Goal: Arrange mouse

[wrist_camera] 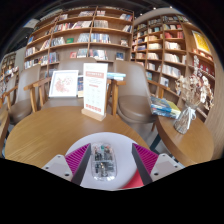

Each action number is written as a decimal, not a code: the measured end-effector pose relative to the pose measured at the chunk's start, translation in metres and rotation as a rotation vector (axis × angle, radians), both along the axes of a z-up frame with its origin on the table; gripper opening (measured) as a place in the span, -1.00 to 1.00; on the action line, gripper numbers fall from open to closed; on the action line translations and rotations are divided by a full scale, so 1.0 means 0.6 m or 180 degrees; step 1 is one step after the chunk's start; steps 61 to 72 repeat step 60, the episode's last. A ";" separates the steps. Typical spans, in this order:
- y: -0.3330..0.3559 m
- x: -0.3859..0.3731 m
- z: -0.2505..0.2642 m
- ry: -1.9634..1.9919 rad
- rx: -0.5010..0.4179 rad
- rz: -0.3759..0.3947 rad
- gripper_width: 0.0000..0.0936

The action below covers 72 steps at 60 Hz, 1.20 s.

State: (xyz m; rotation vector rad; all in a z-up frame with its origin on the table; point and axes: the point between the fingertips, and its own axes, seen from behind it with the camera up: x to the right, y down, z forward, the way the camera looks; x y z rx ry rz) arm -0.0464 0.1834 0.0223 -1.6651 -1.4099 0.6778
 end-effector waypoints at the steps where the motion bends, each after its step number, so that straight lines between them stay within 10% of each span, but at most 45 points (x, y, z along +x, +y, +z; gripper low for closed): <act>1: 0.000 0.004 0.008 0.0021 0.0023 -0.0008 0.80; 35: -0.266 0.464 0.151 0.0166 -0.0003 0.0319 0.82; 72: -0.336 0.537 0.159 0.0230 0.0139 0.0473 0.83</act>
